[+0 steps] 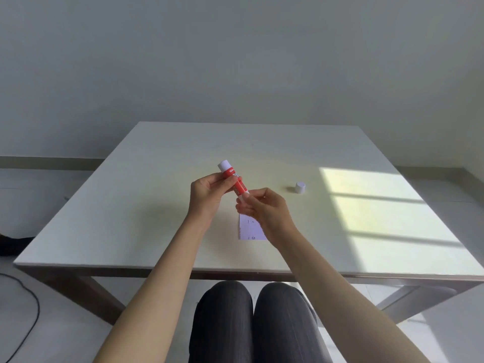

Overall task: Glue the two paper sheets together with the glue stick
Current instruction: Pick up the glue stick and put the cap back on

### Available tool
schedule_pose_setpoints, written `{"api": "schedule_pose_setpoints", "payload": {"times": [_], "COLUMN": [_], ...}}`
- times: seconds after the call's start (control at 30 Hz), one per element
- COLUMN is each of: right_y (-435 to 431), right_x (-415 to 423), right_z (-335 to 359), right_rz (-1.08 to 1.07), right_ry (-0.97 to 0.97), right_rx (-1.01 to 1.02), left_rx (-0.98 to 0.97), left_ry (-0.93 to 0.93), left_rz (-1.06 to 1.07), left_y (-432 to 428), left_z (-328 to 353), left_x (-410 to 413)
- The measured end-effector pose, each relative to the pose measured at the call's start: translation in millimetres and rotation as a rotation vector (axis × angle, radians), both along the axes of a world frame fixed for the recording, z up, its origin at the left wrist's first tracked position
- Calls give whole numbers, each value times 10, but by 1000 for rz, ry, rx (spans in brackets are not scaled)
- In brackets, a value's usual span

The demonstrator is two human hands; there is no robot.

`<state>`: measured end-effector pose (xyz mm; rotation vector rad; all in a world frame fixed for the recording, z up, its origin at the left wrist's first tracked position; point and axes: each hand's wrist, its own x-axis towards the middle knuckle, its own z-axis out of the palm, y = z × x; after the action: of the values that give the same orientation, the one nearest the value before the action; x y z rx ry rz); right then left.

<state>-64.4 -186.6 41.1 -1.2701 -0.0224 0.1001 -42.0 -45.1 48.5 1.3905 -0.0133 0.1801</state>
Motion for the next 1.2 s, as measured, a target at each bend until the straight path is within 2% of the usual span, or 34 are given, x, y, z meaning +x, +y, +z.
{"api": "schedule_pose_setpoints", "payload": {"times": [0.07,0.1,0.17,0.27,0.33,0.43,0.5,0.6,0.7,0.8,0.87,0.93,1.03,1.2], "right_y": [38,53,43,-157,-389,-762,-936,-1064,-1052,-873,-707,-556,-433,-398], "right_x": [-53,-76,-86,73,304,626,743,783,752,632,512,393,278,199], "right_z": [-101,-142,-178,-186,-188,-216,-281,-364,-353,-231,-100,3,105,170], "right_rz": [-222,-258,-193,-140,-246,-266,-205,-171,-239,-310,-271,-186,-115,-83], "right_ry": [-289,-398,-536,-594,-586,-342,-213,-227,-295,-280,-253,-273,-338,-400], "right_rx": [-477,-641,-819,-961,-1166,-1561,-1641,-1591,-1429,-1002,-692,-519,-491,-556], "left_rx": [13,13,62,295,511,763,872,952,975,991,996,999,1002,1020], "left_ry": [12,20,33,11,-47,-144,-186,-205,-198,-203,-212,-216,-226,-262], "left_rz": [4,6,31,112,159,180,178,182,191,191,190,189,182,170], "left_y": [-23,-29,-20,81,182,284,300,260,205,149,101,56,11,-22], "left_z": [-2,-7,-21,-48,-42,-10,7,12,6,7,27,56,93,124], "left_x": [-3,-7,-15,-15,-12,-29,-40,-56,-76,-81,-84,-85,-92,-119]}}
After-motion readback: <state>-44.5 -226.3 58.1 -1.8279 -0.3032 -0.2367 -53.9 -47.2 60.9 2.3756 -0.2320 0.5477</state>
